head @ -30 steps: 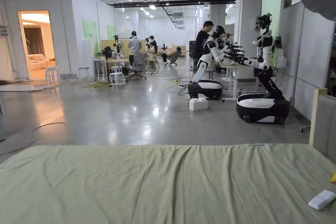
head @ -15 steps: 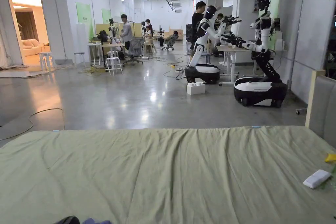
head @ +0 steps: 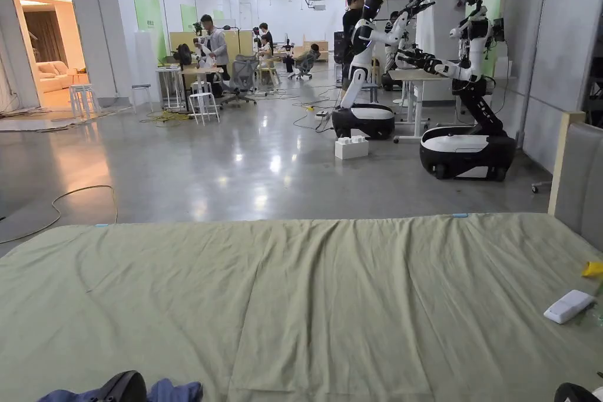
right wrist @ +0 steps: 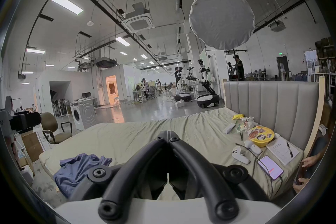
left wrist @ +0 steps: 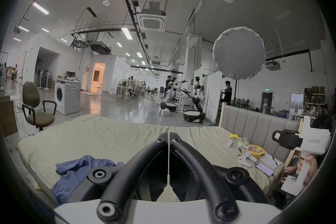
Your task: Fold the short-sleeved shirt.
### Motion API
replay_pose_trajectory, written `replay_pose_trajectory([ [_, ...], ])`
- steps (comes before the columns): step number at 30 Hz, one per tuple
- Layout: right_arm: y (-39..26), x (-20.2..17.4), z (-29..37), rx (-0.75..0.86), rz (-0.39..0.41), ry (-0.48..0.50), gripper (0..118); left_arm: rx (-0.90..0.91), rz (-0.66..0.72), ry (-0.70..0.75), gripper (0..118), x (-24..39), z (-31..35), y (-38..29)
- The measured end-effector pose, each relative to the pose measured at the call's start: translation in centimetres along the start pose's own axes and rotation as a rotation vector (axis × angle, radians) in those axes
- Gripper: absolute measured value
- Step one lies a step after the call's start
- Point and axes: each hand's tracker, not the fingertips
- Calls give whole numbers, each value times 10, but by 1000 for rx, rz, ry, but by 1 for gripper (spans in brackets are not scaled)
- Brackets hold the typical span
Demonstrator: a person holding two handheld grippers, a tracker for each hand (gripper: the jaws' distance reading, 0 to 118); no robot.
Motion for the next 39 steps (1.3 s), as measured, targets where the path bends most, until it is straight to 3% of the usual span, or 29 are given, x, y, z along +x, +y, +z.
replay_pose_trajectory([
  [7,-5,4,-3,-25,-8,9,0,-26,-40,36,0,-21,-7,5],
  [9,-6,3,-1,-32,0,15,0,-73,-13,62,6,-38,-12,4],
  [10,-9,3,-1,-36,6,22,0,-123,1,93,15,-52,-16,1],
  [14,-21,-1,-9,-100,14,31,0,-354,23,145,83,-115,-50,-26],
  [15,-25,-2,-12,-113,10,33,0,-390,8,166,93,-130,-61,-39],
  [17,-35,-6,-19,-156,0,40,0,-485,-38,200,97,-156,-86,-71],
  [24,-58,-21,-44,-294,47,48,0,-777,93,156,97,-226,-198,-190],
  [27,-66,-23,-48,-335,71,35,0,-875,6,246,97,-246,-234,-228],
  [31,-87,-10,-50,-396,102,-18,0,-909,83,329,94,-271,-256,-252],
  [34,-93,-11,-59,-431,75,-25,0,-873,54,319,80,-263,-249,-253],
  [35,-94,-11,-61,-442,69,-28,0,-862,26,296,60,-258,-247,-252],
  [36,-93,-11,-62,-441,68,-27,0,-831,-1,284,26,-254,-244,-251],
  [37,-91,-12,-62,-441,65,-22,0,-800,-28,279,3,-249,-246,-252],
  [39,-85,-14,-60,-426,69,-10,0,-871,-8,305,3,-245,-249,-260],
])
